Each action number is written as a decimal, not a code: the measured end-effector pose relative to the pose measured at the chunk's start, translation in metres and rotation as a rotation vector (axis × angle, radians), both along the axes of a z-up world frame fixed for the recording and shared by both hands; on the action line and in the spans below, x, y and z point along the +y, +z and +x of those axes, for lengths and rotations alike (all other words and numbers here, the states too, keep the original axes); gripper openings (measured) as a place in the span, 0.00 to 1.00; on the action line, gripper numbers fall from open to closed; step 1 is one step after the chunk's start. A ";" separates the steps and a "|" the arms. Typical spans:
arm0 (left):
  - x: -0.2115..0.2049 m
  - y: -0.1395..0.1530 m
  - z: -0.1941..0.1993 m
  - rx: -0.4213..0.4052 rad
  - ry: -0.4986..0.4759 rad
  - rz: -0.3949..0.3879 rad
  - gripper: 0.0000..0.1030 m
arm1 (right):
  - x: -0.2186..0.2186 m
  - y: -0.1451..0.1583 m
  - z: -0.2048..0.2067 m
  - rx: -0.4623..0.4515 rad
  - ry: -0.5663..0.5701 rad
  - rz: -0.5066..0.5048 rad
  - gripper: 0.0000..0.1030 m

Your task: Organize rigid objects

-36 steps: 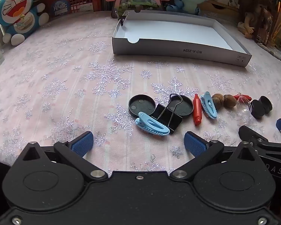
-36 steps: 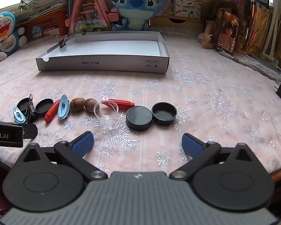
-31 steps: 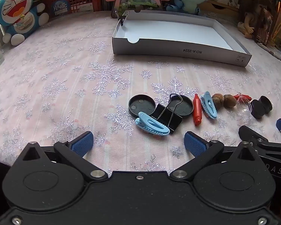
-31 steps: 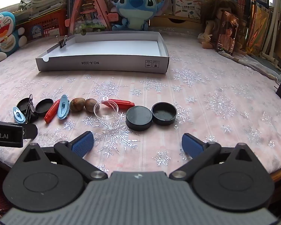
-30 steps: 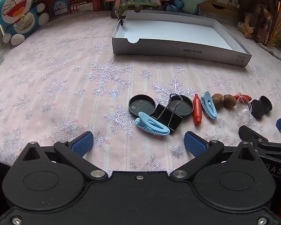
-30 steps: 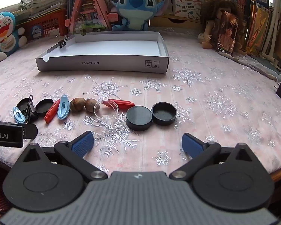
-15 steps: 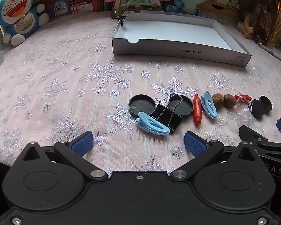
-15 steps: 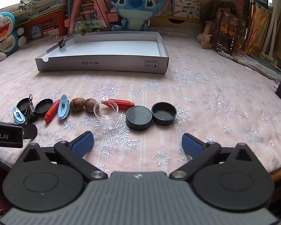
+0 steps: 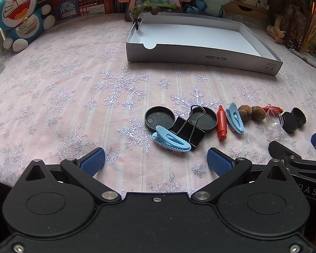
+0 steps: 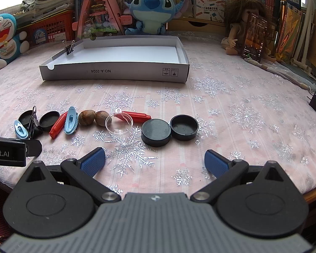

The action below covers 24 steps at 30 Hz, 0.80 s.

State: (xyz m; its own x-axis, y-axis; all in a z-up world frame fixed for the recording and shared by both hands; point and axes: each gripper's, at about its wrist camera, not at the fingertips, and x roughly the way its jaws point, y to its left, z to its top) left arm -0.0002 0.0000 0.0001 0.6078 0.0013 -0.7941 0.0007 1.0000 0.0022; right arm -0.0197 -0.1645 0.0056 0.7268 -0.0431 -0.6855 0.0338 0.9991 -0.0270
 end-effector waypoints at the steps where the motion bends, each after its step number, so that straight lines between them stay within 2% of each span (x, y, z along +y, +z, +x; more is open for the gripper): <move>1: 0.000 0.000 0.000 0.000 0.000 0.000 1.00 | 0.000 0.000 0.000 0.000 0.000 0.000 1.00; 24: 0.000 0.000 0.000 -0.007 0.000 0.001 1.00 | 0.001 0.000 -0.002 -0.002 0.000 -0.001 1.00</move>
